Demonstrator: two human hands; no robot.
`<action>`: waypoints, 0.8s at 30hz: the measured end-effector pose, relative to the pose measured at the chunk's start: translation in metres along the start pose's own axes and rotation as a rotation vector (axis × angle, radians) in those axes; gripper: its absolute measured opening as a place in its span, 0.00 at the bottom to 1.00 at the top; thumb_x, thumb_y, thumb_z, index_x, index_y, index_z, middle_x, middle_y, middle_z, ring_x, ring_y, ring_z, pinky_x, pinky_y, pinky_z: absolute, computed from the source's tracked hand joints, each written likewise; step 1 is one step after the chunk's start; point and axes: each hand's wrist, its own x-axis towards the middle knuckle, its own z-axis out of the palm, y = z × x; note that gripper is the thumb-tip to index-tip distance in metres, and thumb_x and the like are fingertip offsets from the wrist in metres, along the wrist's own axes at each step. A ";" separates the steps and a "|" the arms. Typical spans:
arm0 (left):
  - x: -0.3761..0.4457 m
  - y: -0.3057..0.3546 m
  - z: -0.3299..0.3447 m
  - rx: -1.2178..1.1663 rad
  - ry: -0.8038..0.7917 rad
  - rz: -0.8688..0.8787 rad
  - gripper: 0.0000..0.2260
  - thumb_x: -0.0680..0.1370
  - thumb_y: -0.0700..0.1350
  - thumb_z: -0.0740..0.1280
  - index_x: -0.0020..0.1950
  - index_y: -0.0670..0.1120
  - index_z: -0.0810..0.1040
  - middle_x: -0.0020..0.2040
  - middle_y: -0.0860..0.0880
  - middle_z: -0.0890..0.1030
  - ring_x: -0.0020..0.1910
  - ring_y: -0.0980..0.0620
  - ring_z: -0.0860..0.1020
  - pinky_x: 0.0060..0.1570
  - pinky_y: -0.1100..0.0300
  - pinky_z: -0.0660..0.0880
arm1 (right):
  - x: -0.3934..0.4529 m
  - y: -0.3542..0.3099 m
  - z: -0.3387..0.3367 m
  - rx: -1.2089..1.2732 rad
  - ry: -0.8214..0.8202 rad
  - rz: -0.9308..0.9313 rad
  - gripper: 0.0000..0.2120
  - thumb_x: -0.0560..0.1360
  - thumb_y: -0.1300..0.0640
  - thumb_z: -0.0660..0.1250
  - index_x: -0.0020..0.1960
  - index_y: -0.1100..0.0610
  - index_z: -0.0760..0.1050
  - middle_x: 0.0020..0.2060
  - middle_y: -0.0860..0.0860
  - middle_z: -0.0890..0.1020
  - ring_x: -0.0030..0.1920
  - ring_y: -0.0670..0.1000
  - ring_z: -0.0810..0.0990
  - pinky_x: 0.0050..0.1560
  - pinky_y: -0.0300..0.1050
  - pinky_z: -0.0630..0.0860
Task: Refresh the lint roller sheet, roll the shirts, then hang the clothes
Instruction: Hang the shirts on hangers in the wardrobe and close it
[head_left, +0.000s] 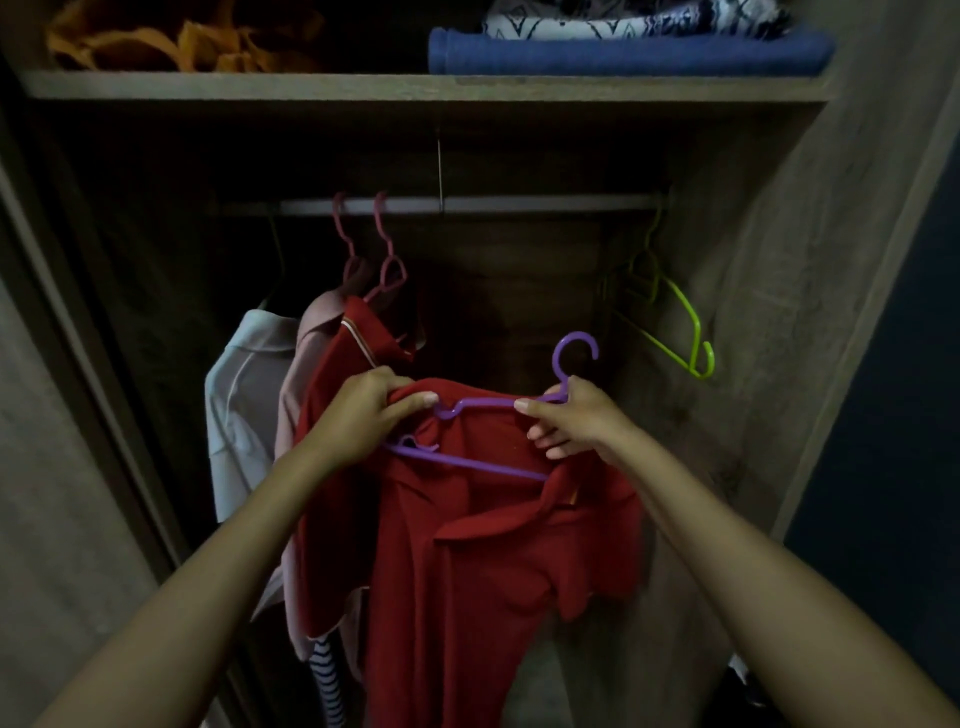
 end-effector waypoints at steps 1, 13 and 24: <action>-0.001 -0.002 -0.001 0.013 0.021 0.016 0.20 0.74 0.61 0.64 0.40 0.45 0.81 0.37 0.47 0.77 0.38 0.50 0.75 0.41 0.60 0.67 | 0.001 -0.001 -0.001 -0.045 -0.016 0.017 0.19 0.73 0.48 0.72 0.54 0.61 0.76 0.35 0.55 0.82 0.35 0.51 0.81 0.31 0.42 0.79; 0.004 0.018 0.000 0.110 0.176 -0.033 0.11 0.78 0.49 0.63 0.52 0.45 0.82 0.48 0.45 0.82 0.50 0.45 0.79 0.51 0.55 0.73 | 0.009 -0.005 0.030 -0.548 0.222 -0.077 0.22 0.70 0.42 0.72 0.50 0.58 0.70 0.32 0.52 0.84 0.31 0.55 0.84 0.43 0.53 0.82; 0.009 0.021 0.019 0.044 -0.469 -0.063 0.16 0.78 0.56 0.64 0.59 0.47 0.78 0.50 0.50 0.81 0.49 0.52 0.78 0.48 0.60 0.71 | 0.005 -0.011 0.034 -0.509 0.200 -0.231 0.21 0.69 0.42 0.73 0.46 0.56 0.69 0.32 0.51 0.83 0.34 0.51 0.80 0.42 0.52 0.80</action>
